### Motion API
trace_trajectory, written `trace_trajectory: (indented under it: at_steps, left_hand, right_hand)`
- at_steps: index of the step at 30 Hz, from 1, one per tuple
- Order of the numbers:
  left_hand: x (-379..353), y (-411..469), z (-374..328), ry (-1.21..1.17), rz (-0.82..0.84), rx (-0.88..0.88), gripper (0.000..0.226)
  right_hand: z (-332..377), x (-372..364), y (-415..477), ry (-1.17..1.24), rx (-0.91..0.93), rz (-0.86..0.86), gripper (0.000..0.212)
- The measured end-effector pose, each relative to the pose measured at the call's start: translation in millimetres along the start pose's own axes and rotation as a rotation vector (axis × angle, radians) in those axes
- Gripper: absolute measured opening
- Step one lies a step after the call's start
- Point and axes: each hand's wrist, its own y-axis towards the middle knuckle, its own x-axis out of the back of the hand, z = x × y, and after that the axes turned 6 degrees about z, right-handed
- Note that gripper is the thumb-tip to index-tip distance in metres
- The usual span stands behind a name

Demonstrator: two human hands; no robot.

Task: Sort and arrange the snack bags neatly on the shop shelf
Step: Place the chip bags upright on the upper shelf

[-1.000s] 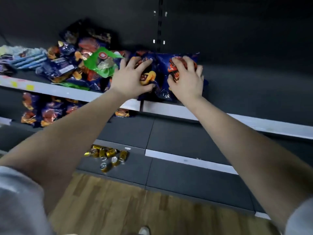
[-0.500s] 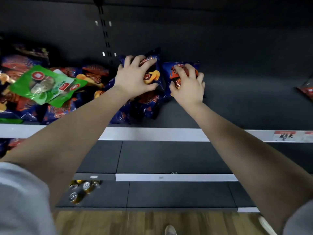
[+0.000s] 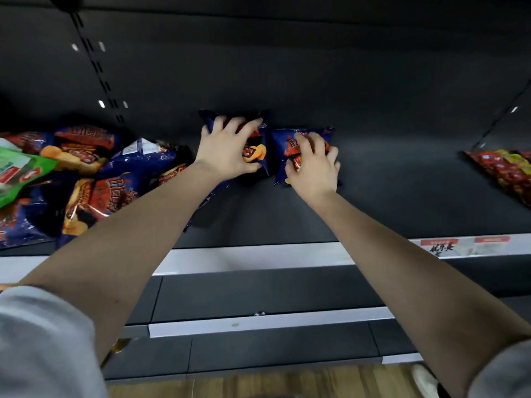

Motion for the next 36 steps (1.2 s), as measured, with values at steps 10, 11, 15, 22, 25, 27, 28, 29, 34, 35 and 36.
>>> trace_trajectory:
  at_steps: [10,11,15,22,25,27,28,29,34,35,36]
  left_hand:
    - [-26,30,-19,0.03,0.039,0.019,0.095]
    - [-29,32,-19,0.032,0.048,0.027,0.096]
    - [-45,29,-13,0.045,0.052,0.043,0.098]
    - [-57,31,-2,0.045,0.009,0.03,0.094]
    - [-61,32,2,0.069,-0.015,0.012,0.094]
    - [-63,34,5,0.078,-0.029,0.001,0.095]
    - [-64,34,6,0.076,-0.035,-0.001,0.095]
    - [-65,35,7,0.071,-0.039,-0.001,0.096]
    - [-68,37,8,0.074,-0.031,-0.002,0.097]
    - [-68,37,8,0.078,-0.032,-0.003,0.098]
    - [-68,37,8,0.082,-0.035,-0.004,0.098]
  right_hand:
    - [-36,-10,19,0.0,-0.005,0.043,0.056]
    - [-39,-12,21,0.002,-0.007,0.051,0.056]
    - [-42,-22,31,0.007,-0.012,0.065,0.056]
    - [-20,-46,50,0.046,-0.028,0.074,0.062]
    - [-18,-54,51,0.039,-0.049,0.066,0.068]
    - [-19,-57,52,0.024,-0.052,0.06,0.071]
    - [-19,-59,52,0.018,-0.053,0.058,0.073]
    - [-19,-60,53,0.014,-0.054,0.058,0.074]
    - [-17,-62,54,-0.017,-0.065,0.049,0.076]
    - [-17,-62,55,-0.024,-0.066,0.046,0.076]
    - [-17,-62,55,-0.031,-0.067,0.044,0.075]
